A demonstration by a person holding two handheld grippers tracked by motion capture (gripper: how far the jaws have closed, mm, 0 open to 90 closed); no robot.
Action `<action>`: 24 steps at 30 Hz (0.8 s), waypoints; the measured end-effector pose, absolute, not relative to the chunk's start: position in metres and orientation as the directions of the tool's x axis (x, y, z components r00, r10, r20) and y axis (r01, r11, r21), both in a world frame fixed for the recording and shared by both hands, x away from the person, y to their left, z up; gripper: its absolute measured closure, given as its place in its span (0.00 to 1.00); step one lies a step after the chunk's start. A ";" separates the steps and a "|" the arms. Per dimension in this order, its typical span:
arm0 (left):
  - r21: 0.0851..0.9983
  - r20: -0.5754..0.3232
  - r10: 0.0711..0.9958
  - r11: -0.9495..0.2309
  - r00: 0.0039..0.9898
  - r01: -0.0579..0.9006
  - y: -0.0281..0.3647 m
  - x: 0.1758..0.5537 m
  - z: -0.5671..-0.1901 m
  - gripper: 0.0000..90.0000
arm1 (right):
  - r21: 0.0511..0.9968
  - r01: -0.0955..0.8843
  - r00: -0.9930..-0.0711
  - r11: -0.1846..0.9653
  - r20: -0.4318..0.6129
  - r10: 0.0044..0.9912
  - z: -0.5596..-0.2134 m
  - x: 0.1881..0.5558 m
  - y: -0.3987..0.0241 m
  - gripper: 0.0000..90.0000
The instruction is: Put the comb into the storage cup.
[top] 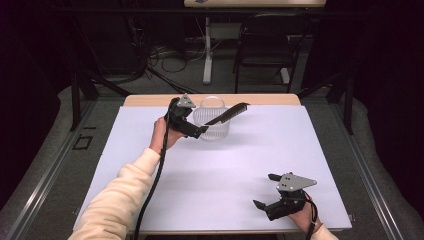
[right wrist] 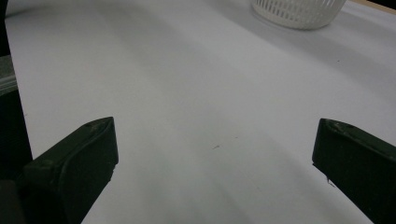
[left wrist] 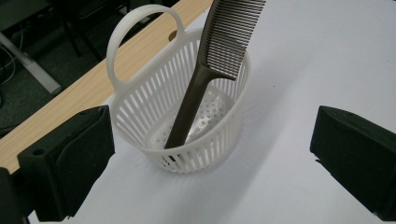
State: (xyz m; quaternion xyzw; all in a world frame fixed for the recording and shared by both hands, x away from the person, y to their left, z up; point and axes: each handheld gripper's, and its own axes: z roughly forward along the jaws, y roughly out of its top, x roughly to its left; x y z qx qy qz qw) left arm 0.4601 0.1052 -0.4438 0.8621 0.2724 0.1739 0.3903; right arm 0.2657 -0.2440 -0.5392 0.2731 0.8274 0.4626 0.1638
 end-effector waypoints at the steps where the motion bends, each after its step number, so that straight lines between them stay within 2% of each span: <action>1: 0.768 0.094 0.607 -0.548 0.789 0.330 0.107 0.457 -0.444 0.00 | 0.856 0.301 -0.797 0.421 -0.017 0.603 -0.539 0.266 -0.244 0.00; 24: 0.779 0.080 0.656 -0.511 0.751 0.363 0.151 0.407 -0.444 0.00 | 0.857 0.298 -0.798 0.421 -0.019 0.603 -0.539 0.266 -0.244 0.00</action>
